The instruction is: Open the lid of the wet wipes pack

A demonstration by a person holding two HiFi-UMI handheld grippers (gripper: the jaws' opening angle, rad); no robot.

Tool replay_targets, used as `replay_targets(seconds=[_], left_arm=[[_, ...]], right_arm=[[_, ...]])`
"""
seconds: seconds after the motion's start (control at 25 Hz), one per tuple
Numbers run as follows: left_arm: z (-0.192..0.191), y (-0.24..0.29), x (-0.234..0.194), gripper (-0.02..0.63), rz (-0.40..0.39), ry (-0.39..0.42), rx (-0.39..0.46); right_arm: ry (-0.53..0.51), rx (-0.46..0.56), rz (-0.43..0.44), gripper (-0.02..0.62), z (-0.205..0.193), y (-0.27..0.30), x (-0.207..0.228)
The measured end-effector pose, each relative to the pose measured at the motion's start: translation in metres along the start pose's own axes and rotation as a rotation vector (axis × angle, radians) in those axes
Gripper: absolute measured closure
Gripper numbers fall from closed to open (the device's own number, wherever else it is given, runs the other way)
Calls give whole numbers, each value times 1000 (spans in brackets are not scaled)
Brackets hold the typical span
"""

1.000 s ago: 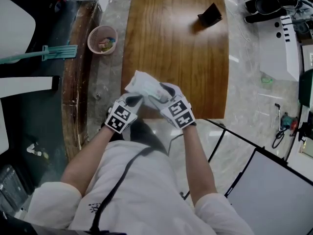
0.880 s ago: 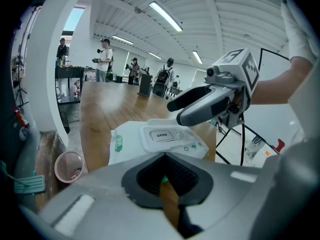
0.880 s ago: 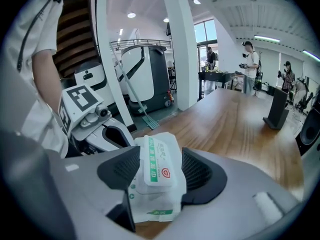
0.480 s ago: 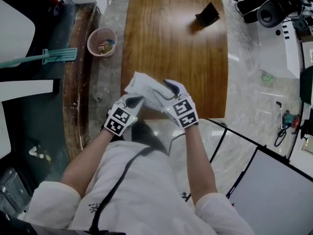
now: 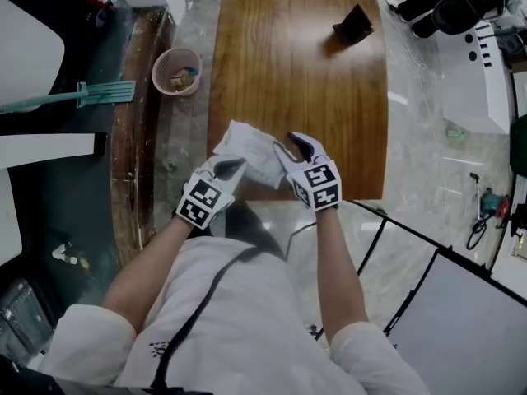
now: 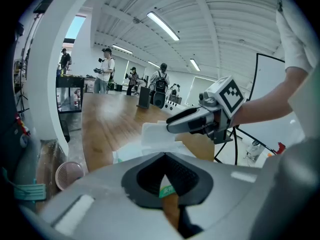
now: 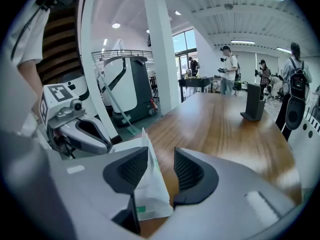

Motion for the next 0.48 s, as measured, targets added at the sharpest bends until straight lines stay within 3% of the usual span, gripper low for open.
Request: replay_targets(seconds=[0.48], left_arm=[[20, -10, -2, 601, 41, 18, 36]], right_arm=[[117, 23, -23, 433, -14, 5, 19]])
Point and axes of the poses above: the fingertips, and each gripper's own axes: y forward along the fingers, x to its right, z out of its top, the point moved 4 cm from there along -y, backward along the fingers
